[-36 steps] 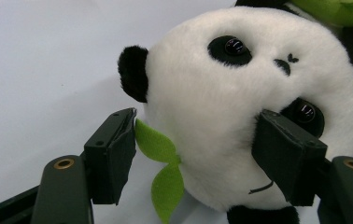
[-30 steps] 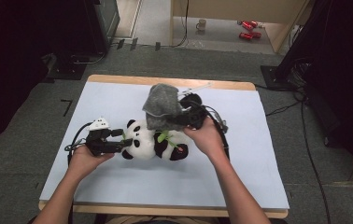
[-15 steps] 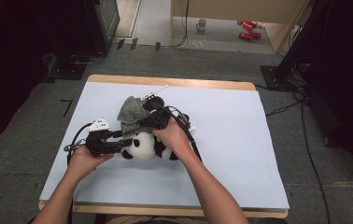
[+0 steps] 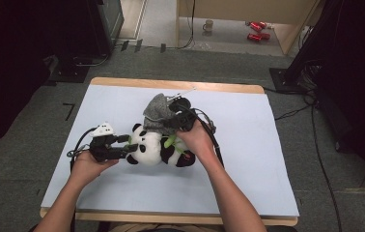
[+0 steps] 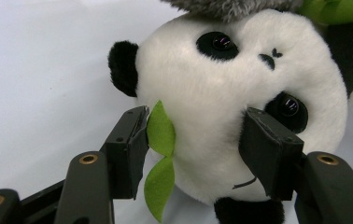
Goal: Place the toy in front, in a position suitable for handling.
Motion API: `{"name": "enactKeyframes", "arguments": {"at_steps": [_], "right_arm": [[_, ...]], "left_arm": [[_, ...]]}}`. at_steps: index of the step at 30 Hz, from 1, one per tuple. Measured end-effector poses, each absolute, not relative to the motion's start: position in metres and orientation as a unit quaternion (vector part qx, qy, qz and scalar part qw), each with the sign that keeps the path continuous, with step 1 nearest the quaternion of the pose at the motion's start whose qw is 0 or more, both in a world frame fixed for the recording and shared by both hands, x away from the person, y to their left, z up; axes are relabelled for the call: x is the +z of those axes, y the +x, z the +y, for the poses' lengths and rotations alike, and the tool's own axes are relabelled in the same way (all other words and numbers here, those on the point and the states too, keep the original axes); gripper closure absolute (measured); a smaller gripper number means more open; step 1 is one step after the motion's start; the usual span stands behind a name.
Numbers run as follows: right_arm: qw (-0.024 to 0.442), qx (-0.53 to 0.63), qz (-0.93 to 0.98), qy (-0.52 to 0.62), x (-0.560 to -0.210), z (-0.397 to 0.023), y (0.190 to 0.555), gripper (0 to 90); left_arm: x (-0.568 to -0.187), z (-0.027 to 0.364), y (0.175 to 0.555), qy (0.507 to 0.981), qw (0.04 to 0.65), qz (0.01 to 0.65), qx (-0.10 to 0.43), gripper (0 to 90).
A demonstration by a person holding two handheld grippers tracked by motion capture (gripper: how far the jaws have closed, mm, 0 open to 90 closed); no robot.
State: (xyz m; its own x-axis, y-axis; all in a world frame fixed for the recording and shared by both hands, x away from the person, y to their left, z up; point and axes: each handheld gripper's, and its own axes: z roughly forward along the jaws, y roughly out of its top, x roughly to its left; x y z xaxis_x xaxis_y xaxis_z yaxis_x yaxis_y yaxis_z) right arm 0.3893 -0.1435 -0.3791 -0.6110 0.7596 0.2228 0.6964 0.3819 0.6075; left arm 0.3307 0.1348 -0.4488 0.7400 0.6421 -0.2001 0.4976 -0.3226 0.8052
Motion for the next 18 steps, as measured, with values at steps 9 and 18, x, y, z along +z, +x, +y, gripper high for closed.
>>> {"name": "enactKeyframes", "arguments": {"at_steps": [9,18], "right_arm": [[0.058,0.349,0.809,0.47,-0.374,-0.18,0.381,77.7],[0.047,0.367,0.791,0.488,-0.381,-0.217,0.372,77.9]], "left_arm": [[-0.451,0.138,0.333,0.806,0.465,0.359,0.067,40.9],[-0.453,0.136,0.334,0.803,0.464,0.367,0.066,40.3]]}}
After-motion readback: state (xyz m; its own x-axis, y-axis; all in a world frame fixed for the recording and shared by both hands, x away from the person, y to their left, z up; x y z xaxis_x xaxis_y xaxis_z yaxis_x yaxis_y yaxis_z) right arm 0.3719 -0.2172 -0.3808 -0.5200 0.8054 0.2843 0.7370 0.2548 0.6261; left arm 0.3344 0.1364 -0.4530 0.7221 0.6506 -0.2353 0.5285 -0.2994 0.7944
